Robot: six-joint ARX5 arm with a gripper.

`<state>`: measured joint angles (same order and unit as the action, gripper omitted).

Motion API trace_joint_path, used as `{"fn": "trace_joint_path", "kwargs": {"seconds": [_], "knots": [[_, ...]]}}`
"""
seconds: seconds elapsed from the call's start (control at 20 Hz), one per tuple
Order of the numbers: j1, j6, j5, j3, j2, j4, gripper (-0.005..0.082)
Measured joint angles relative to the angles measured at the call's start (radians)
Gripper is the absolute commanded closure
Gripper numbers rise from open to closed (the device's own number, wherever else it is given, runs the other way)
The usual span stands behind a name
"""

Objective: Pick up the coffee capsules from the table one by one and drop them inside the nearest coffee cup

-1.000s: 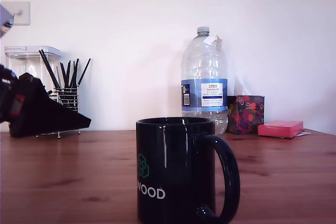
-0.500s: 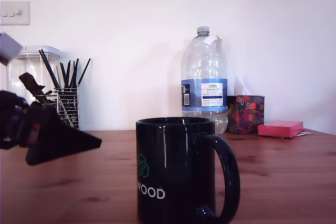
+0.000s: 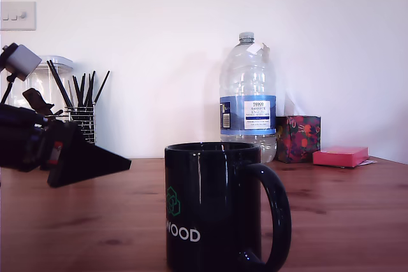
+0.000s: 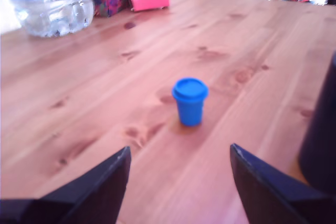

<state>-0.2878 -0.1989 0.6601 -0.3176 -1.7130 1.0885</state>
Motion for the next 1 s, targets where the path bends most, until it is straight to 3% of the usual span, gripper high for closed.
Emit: {"fn": "trace_joint_path", "kwargs": {"seconds": [0.15,0.4,0.6,0.75,1.0], "knots": [[0.024,-0.003,0.079,-0.066,-0.062,-0.023,0.0220],[0.030,-0.009,0.139,-0.196,-0.206,-0.091,0.0220],[0.030,-0.031,0.146,-0.285,-0.245,-0.156,0.0220],[0.030,-0.064,0.147,-0.294,-0.246,-0.200,0.0220],[0.026,-0.076,0.137,-0.296,-0.246,-0.215,0.0220]]}}
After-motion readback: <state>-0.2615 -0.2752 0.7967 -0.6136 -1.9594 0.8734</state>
